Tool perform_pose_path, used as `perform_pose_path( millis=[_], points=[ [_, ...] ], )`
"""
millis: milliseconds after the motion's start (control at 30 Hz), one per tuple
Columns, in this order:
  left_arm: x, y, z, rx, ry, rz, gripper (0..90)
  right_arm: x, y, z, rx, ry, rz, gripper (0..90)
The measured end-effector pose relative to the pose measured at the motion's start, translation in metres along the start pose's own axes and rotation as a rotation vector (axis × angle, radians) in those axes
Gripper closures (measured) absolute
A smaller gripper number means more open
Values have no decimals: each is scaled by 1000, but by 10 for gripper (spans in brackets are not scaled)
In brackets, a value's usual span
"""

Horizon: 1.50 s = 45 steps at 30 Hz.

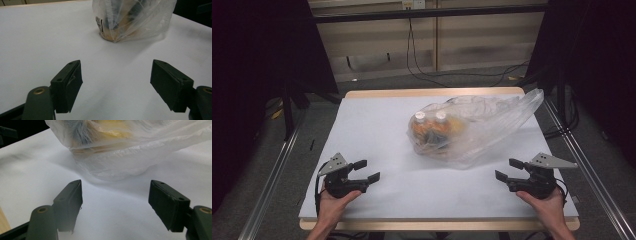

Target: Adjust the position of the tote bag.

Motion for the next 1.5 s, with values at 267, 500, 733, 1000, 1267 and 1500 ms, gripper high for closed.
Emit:
perform_pose_path(
  millis=[267,500,733,1000,1267,1500],
  points=[
    [4,0,1,5,4,-17,293,0,-2,3,8,27,5,287],
    [8,-1,1,10,-1,-37,351,-1,-3,3,10,45,17,356],
    [12,0,15,31,-43,-46,379,4,4,-1,-27,36,25,379],
    [19,10,30,73,-88,-37,395,5,11,-2,-51,17,23,393],
    [28,22,44,105,-120,-32,405,7,18,1,-52,9,31,409],
    [45,46,58,153,-149,-14,430,9,21,6,-60,2,13,407]
  ],
)
Point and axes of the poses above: each handheld gripper's, and its own axes: x roughly forward along the jaws, y roughly out of its top, z roughly to its right, the point moved 3 cm from there along x, roughly forward along the jaws, and after that the axes turned 15 degrees about -x, right-handed, at the moved point
